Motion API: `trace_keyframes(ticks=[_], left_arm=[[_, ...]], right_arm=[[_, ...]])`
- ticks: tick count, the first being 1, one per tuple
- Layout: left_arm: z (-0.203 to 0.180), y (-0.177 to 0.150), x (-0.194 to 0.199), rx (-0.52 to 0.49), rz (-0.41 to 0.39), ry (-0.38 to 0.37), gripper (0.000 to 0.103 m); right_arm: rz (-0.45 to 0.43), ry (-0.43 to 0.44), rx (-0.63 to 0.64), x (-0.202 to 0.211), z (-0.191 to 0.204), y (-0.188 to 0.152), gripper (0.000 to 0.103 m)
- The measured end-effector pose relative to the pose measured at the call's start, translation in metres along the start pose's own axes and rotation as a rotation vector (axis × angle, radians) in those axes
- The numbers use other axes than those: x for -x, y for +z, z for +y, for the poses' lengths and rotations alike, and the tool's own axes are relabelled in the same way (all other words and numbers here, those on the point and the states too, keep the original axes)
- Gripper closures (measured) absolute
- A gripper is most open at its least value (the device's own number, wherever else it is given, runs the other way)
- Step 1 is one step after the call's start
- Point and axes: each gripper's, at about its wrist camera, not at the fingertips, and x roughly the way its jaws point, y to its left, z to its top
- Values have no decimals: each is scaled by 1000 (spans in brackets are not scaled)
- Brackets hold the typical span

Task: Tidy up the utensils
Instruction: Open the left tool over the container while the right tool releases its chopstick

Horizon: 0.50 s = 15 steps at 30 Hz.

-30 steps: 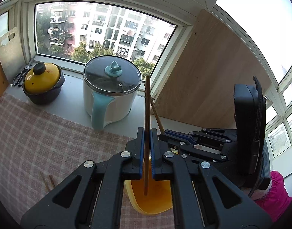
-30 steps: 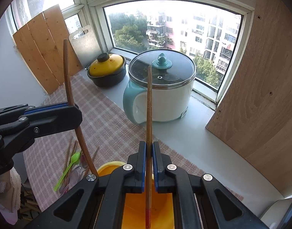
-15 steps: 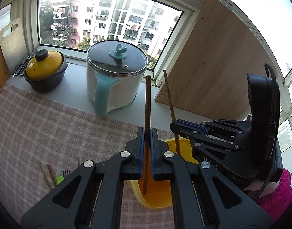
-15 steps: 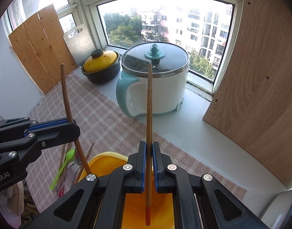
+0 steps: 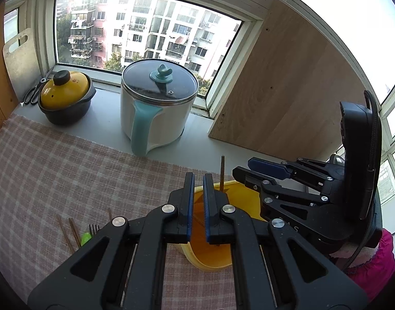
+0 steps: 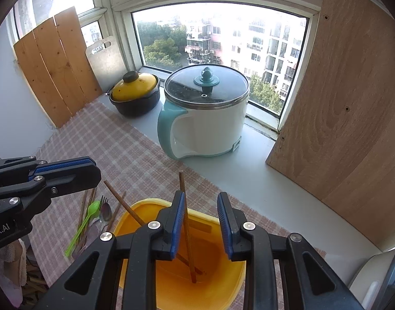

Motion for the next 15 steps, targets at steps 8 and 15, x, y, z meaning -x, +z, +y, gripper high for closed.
trace_keyframes(ticks=[8, 15], left_arm=[[6, -10, 20, -19, -20, 10, 99], [32, -28, 39, -17, -19, 38, 99]], right_arm=[[-31, -21, -3, 18, 13, -8, 63], [-74, -24, 5, 38, 38, -19, 43]])
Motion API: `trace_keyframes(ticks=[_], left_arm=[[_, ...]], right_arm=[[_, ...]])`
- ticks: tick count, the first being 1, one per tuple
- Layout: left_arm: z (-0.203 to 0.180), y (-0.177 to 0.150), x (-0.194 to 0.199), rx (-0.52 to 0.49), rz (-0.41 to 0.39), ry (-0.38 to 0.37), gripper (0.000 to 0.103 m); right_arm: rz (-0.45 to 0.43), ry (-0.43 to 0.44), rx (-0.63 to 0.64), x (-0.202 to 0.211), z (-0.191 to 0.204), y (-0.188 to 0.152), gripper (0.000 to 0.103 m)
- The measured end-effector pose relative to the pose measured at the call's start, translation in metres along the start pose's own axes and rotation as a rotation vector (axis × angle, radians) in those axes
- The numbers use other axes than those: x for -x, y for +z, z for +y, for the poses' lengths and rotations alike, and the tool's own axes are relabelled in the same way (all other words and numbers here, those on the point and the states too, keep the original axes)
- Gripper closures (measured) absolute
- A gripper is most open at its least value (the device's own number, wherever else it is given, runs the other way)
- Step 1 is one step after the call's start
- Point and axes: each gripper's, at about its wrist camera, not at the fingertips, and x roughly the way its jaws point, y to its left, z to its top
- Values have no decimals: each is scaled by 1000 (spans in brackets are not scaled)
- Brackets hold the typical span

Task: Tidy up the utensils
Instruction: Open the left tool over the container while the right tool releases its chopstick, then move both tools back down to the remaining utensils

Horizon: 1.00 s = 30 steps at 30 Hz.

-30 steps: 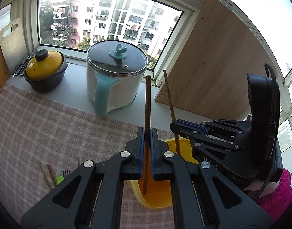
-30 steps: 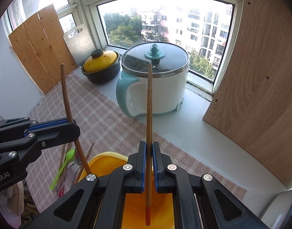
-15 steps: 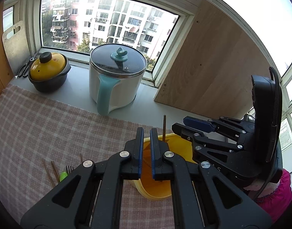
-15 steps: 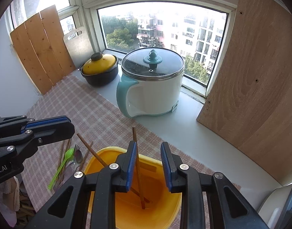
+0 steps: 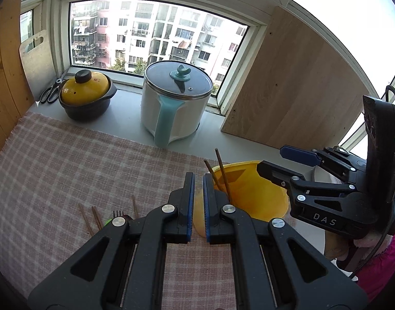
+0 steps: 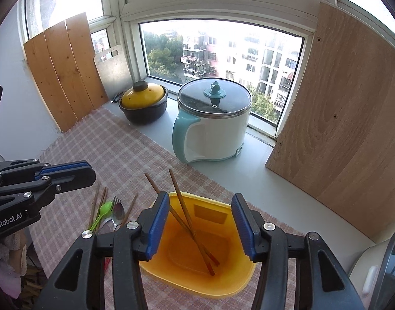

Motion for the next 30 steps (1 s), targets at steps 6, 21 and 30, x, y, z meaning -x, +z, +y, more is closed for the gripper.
trace_keyframes(ticks=[6, 21, 30], left_arm=[[37, -23, 11, 13, 24, 23, 99], [124, -74, 18, 91, 93, 35, 72], [148, -109, -11, 101, 198, 0, 72]], right_arm=[[-16, -4, 29, 10, 30, -15, 27], [14, 46, -15, -1, 86, -46, 28], [101, 59, -36, -34, 116, -75, 41]])
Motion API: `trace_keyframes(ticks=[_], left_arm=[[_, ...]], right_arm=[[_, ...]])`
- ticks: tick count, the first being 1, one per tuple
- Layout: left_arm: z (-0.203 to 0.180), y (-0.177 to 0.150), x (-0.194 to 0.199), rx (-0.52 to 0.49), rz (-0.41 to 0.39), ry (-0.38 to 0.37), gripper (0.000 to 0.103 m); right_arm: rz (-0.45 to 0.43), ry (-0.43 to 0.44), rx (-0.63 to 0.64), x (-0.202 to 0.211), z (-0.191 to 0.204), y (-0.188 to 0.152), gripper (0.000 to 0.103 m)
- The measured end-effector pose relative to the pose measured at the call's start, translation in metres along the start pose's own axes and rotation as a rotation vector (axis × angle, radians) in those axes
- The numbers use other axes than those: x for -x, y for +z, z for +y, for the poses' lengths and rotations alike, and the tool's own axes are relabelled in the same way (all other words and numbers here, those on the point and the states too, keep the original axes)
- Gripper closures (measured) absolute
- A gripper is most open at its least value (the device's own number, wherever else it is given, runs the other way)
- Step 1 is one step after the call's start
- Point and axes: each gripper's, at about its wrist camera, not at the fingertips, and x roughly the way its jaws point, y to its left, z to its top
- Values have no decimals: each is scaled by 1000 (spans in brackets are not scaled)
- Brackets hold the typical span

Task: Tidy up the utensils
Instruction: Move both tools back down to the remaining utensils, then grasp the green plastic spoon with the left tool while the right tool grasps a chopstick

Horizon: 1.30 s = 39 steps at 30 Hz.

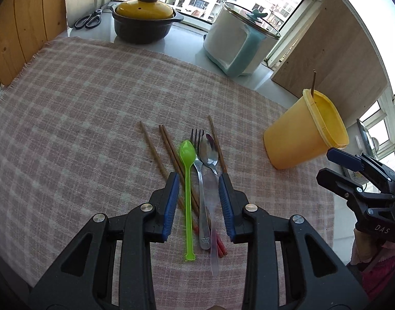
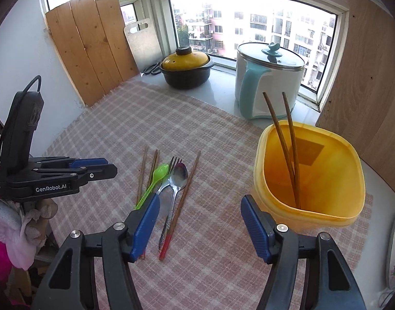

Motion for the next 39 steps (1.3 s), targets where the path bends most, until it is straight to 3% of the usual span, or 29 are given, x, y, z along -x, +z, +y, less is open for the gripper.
trace_keyframes(ticks=[15, 33, 39], left_arm=[[11, -13, -61, -35, 97, 15, 72], [9, -12, -83, -120, 95, 85, 83], [13, -10, -81, -103, 88, 87, 95]], right_arm=[[146, 8, -75, -74, 18, -15, 68], [257, -31, -46, -132, 25, 1, 74], [279, -42, -34, -144, 26, 8, 74]])
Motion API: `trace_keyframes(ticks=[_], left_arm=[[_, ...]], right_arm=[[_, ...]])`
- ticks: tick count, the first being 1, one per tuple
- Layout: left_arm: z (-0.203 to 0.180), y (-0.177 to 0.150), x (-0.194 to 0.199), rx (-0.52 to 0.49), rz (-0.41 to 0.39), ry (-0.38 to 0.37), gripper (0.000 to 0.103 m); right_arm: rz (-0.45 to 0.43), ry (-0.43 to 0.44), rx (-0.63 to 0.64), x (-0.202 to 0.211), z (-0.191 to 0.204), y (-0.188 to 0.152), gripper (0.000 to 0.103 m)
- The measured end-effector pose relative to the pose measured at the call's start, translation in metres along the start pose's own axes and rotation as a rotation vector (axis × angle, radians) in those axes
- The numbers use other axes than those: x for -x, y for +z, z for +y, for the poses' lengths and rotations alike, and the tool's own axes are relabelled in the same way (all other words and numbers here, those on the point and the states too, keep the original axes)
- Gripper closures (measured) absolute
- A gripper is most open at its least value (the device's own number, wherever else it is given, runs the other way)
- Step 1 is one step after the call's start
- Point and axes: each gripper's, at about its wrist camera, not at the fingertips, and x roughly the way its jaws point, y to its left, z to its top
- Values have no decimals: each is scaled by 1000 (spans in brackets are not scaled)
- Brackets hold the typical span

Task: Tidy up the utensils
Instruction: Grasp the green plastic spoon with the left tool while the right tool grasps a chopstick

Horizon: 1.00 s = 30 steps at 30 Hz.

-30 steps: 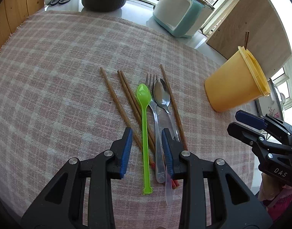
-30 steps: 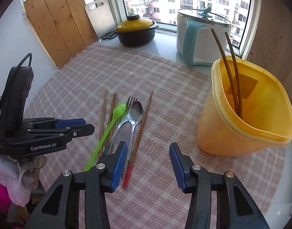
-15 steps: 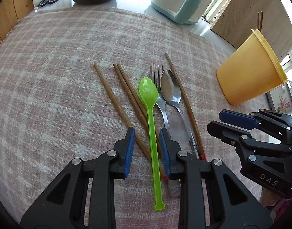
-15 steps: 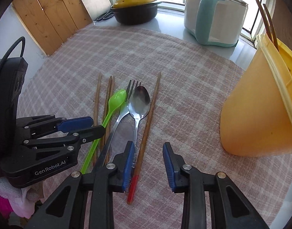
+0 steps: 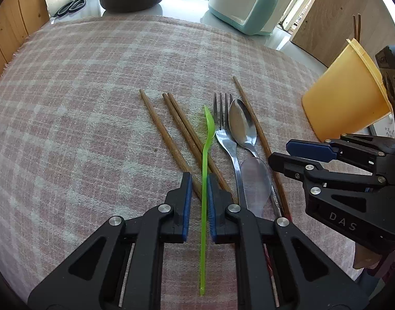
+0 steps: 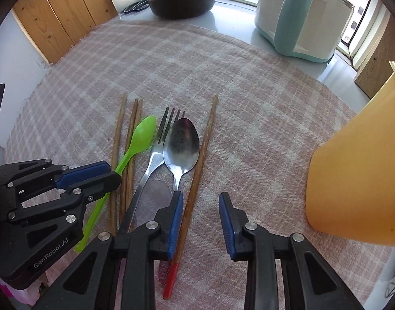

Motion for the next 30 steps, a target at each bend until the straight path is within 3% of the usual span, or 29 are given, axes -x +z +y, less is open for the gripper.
trace_keyframes(ticks=[15, 20, 30], left_arm=[[8, -1, 0, 47, -3, -29, 99], [9, -2, 1, 54, -5, -28, 100], [6, 2, -2, 37, 18, -23, 100]], right_arm=[[32, -5, -6, -15, -2, 15, 80], [63, -29, 13, -15, -6, 16, 94], [99, -23, 17, -18, -8, 23, 86]])
